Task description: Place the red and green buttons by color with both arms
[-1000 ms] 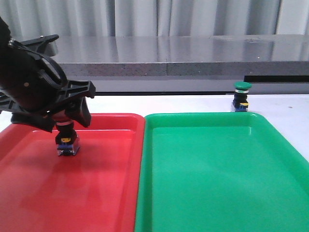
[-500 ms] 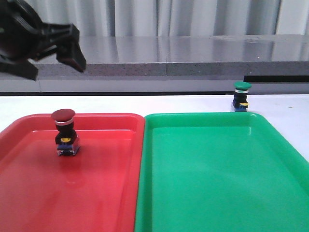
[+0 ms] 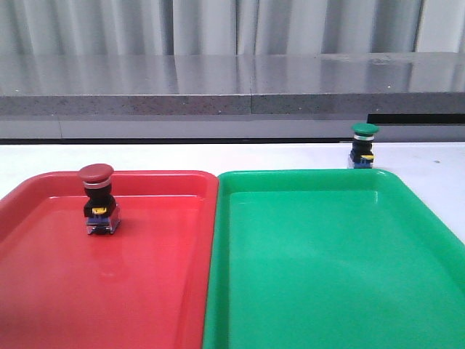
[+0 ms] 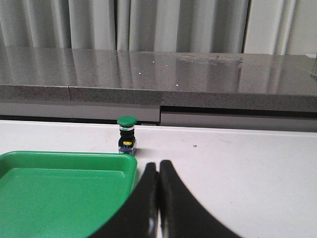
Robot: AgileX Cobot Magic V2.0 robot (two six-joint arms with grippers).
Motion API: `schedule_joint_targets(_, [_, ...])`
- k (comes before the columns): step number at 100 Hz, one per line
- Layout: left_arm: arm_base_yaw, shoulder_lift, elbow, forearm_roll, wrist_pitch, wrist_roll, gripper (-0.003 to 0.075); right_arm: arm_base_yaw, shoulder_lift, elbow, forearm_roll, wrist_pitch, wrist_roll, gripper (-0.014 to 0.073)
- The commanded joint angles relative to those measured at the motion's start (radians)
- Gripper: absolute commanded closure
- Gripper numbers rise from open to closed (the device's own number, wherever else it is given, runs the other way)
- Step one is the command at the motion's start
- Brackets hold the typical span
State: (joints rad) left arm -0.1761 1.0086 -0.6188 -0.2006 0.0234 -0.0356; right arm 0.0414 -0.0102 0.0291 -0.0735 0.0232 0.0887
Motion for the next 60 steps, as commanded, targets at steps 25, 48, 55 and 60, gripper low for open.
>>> schedule_joint_targets(25, [0.0,-0.39,0.279,0.002,-0.095,0.002,0.0103,-0.006,-0.017,-0.016,0.002,-0.089,-0.001,0.066])
schedule_joint_targets(48, [0.0,-0.552,0.381,-0.002,-0.099,0.002,0.0248,-0.006,-0.017,-0.016,0.002,-0.089,-0.001,0.066])
schedule_joint_targets(55, [0.0,-0.557,0.39,-0.002,-0.099,0.002,0.0365,-0.006,-0.017,-0.016,0.002,-0.089,-0.001,0.066])
schedule_joint_targets(60, [0.0,-0.557,0.393,-0.002,-0.099,0.002,0.0472,-0.006,-0.017,-0.016,0.002,-0.089,-0.001,0.066])
